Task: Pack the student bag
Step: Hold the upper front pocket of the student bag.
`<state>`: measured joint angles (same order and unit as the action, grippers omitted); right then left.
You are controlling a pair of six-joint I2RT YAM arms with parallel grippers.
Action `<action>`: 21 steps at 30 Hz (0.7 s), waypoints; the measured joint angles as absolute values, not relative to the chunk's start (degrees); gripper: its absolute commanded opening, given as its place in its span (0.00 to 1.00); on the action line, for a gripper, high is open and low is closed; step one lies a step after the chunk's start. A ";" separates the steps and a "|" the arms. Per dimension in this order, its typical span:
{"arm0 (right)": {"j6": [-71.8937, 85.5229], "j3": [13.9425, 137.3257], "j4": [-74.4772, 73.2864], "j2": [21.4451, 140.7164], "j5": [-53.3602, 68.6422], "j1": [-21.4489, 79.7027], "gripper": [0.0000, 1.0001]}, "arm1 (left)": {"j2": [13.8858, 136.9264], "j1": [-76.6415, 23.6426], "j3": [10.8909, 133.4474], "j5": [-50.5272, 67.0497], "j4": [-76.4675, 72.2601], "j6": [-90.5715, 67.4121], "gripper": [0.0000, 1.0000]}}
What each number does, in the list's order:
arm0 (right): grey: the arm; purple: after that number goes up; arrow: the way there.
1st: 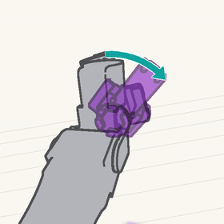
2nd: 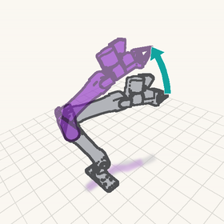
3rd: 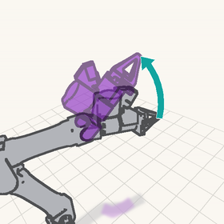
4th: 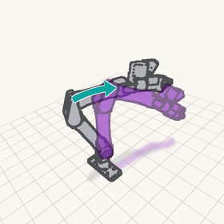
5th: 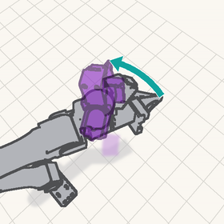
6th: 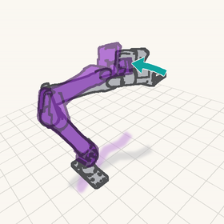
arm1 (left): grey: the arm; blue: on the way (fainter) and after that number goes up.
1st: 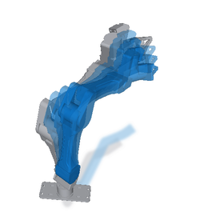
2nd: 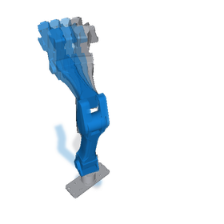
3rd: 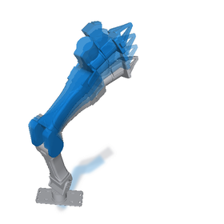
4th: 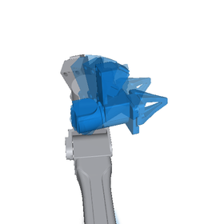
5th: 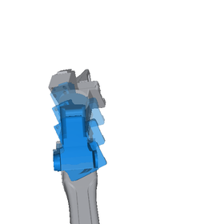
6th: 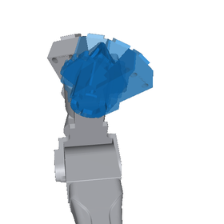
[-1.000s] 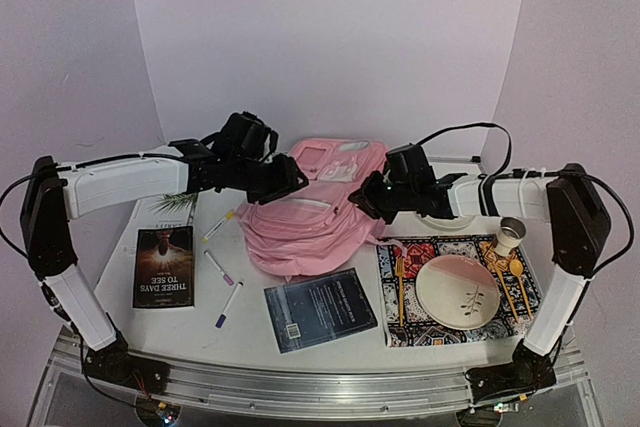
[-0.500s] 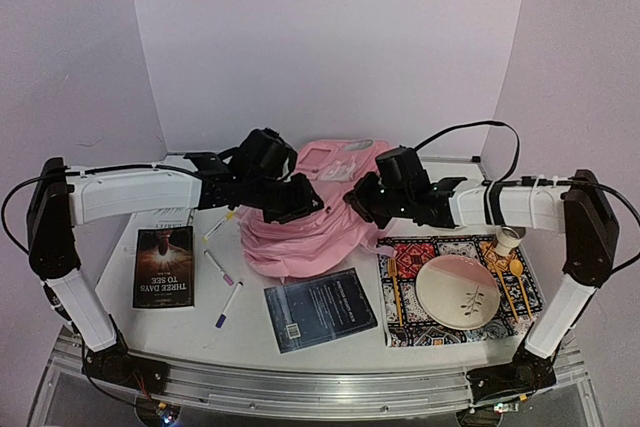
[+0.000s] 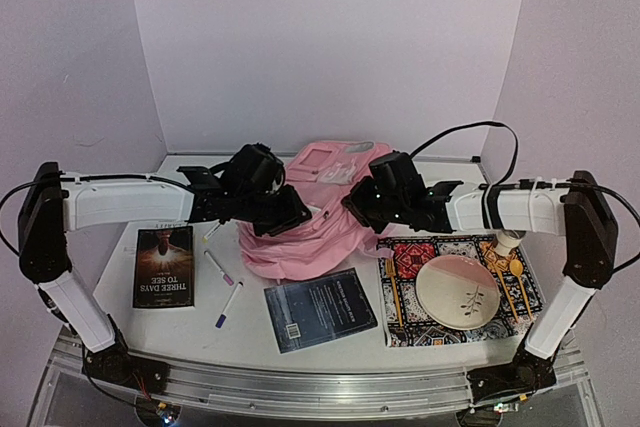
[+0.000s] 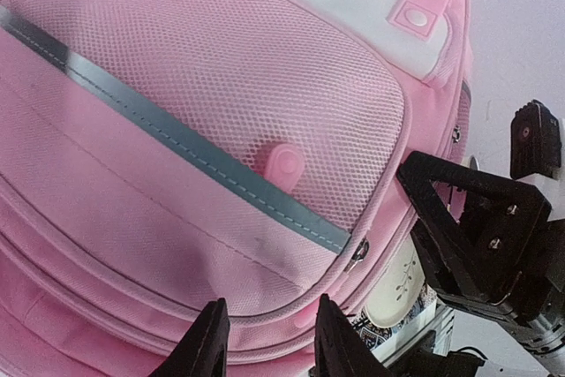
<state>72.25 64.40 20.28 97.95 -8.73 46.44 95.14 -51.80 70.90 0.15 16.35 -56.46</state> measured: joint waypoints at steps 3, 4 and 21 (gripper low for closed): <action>72.23 64.41 20.30 97.95 -8.70 46.44 0.00 | 94.53 -51.85 70.40 -0.25 16.42 -57.66 0.34; 72.22 64.42 20.32 97.95 -8.68 46.44 0.00 | 94.52 -51.95 70.32 -0.25 16.39 -58.04 0.34; 71.08 65.73 20.49 98.63 -7.96 46.44 0.00 | 94.59 -55.10 69.58 -0.59 13.38 -61.58 0.37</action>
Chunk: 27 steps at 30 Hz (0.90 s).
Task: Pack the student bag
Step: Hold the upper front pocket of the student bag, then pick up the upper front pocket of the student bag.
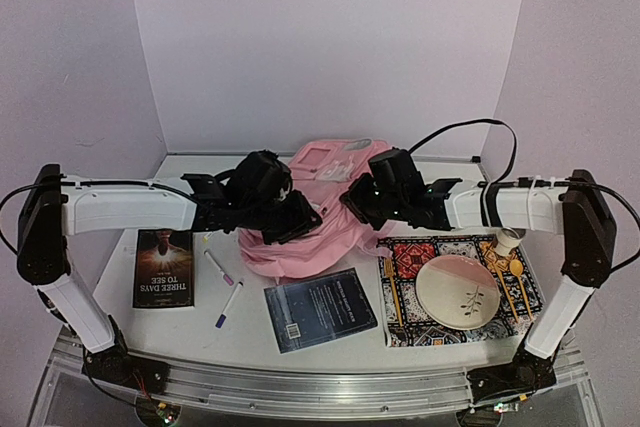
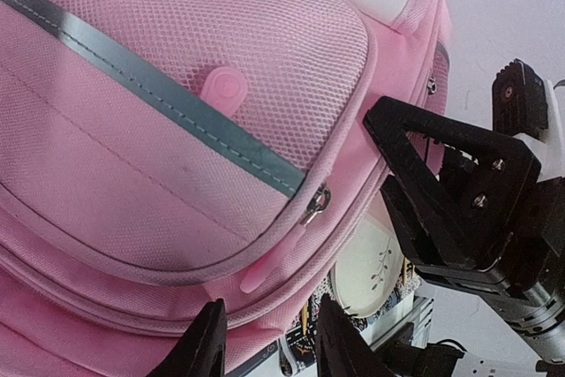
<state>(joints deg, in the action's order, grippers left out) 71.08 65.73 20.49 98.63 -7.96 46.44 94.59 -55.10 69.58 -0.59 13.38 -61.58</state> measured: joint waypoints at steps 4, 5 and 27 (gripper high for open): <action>70.83 65.73 20.55 98.69 -7.56 46.44 0.00 | 94.79 -55.13 69.58 -2.37 13.25 -61.56 0.39; 70.77 65.73 20.58 98.70 -7.36 46.44 0.00 | 94.94 -55.13 69.58 -2.81 13.13 -61.56 0.39; 67.29 64.18 22.89 99.02 -3.51 45.25 0.00 | 98.35 -55.05 67.54 -2.59 7.26 -60.01 0.22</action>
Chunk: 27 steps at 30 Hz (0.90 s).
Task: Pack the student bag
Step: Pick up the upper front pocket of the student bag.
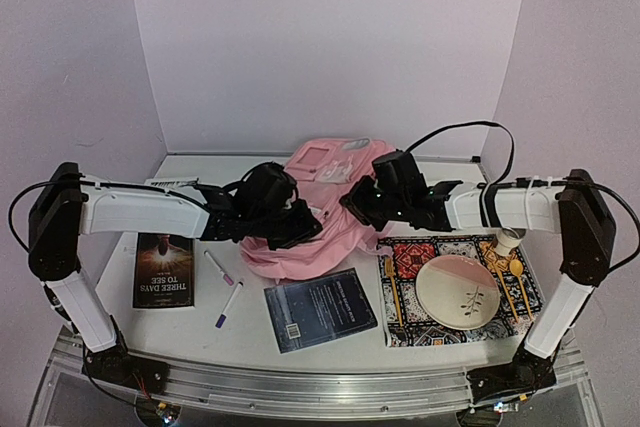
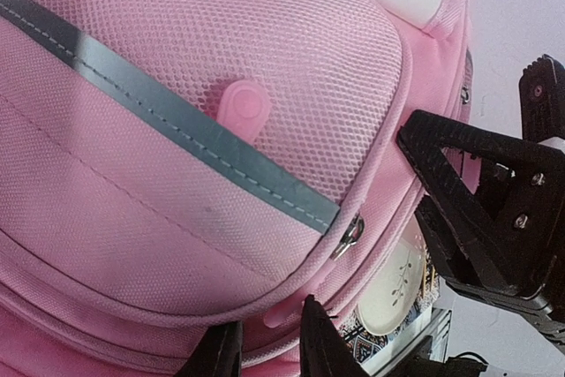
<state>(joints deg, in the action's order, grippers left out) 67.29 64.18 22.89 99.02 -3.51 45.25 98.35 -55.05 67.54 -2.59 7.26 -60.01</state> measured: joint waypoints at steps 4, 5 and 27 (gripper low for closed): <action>67.24 63.87 23.29 99.02 -3.52 45.25 0.00 | 98.35 -55.02 66.58 -2.58 5.56 -60.01 0.21; 67.22 63.71 23.56 99.02 -3.57 45.25 0.00 | 98.35 -55.02 66.57 -2.55 5.40 -60.01 0.21; 66.02 63.42 24.84 99.02 -1.17 46.46 0.00 | 98.32 -54.85 66.54 -0.12 -1.09 -60.16 0.17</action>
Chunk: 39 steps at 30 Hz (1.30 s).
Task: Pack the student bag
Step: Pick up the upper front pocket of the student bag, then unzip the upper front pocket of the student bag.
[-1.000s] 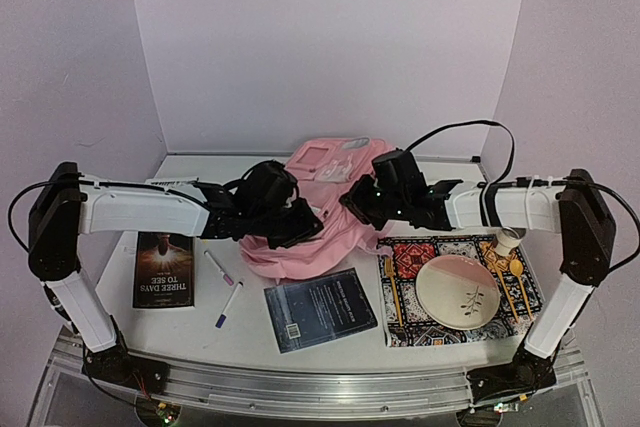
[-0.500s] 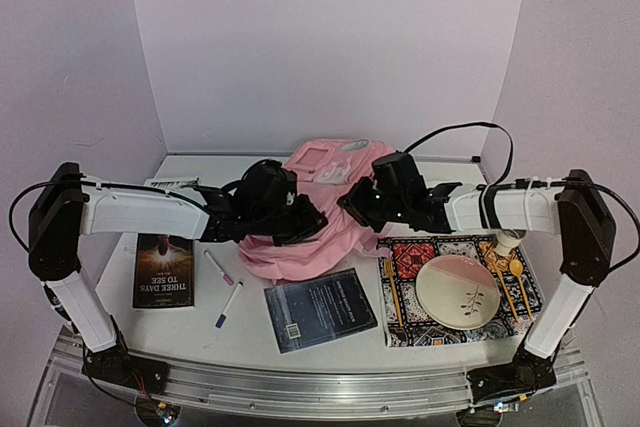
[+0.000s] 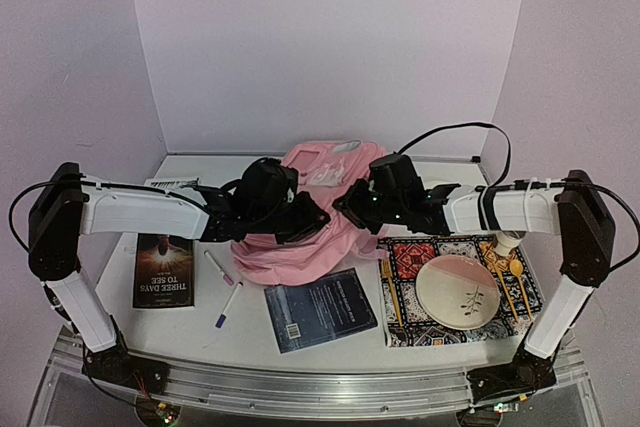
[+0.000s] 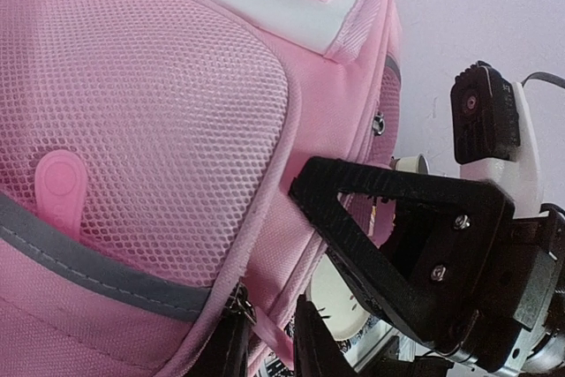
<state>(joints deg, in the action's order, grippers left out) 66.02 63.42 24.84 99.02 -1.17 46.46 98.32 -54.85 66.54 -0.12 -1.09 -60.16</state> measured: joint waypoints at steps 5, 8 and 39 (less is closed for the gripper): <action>65.75 63.42 24.21 99.02 -1.35 46.66 0.00 | 98.32 -54.85 66.54 -0.16 0.27 -60.54 0.09; 65.31 63.42 23.83 99.02 -1.53 46.69 0.00 | 98.23 -54.87 66.54 -0.15 1.11 -60.59 0.04; 55.45 69.03 22.53 101.24 12.69 38.99 0.00 | 88.19 -53.10 61.93 -2.20 11.03 -45.01 0.00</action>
<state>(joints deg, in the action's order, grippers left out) 55.45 69.03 22.53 101.24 12.69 38.99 88.19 -53.10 61.93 -2.20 11.03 -45.01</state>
